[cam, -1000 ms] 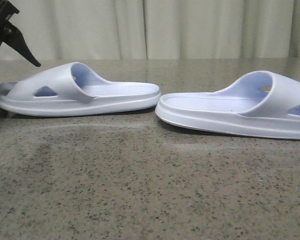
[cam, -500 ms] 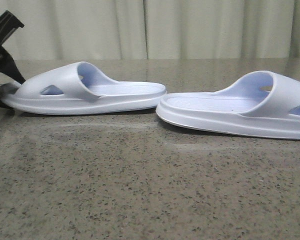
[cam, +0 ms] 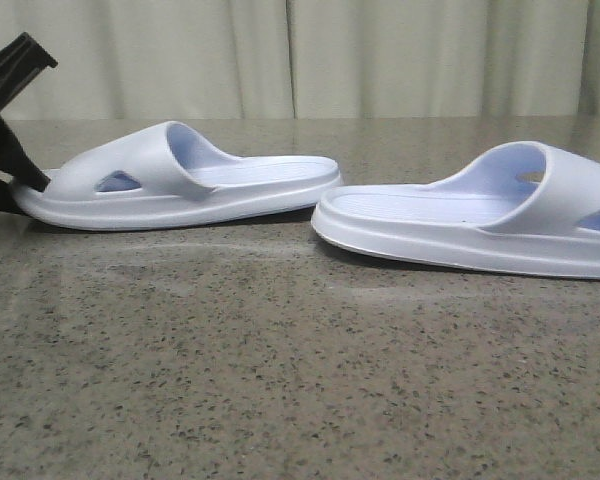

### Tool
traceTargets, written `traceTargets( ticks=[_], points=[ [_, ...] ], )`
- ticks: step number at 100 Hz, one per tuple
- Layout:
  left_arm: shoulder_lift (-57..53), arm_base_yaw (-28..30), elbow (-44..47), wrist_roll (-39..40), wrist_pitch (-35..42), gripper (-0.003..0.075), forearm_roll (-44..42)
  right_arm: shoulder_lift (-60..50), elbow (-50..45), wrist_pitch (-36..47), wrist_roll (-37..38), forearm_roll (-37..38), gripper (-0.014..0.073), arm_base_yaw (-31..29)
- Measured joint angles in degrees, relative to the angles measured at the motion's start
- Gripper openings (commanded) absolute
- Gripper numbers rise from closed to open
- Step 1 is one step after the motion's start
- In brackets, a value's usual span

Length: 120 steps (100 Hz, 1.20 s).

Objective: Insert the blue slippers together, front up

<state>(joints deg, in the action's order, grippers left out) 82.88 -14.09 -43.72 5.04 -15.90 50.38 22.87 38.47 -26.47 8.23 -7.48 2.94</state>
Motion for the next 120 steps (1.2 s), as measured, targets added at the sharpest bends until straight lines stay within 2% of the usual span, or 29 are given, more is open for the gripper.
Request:
traceTargets(
  ticks=[35,75,102,120],
  points=[
    [-11.1,-0.1,0.7,-0.5,0.5,0.0031,-0.1,0.0,0.0,0.0,0.0,0.0,0.0414,0.0],
    [-26.8,-0.1,0.8,-0.8,-3.1,0.0031,1.6,0.0,0.0,0.1,0.0,0.0,0.0414,0.0],
    [-32.4,-0.1,0.8,-0.8,-5.0,0.0029,2.5,0.1,-0.1,-2.4,0.0,0.0,0.0414,0.0],
    [-32.4,-0.1,0.8,-0.8,-5.5,0.0029,2.6,2.1,-3.2,-3.4,5.8,-0.1,0.0414,0.0]
  ],
)
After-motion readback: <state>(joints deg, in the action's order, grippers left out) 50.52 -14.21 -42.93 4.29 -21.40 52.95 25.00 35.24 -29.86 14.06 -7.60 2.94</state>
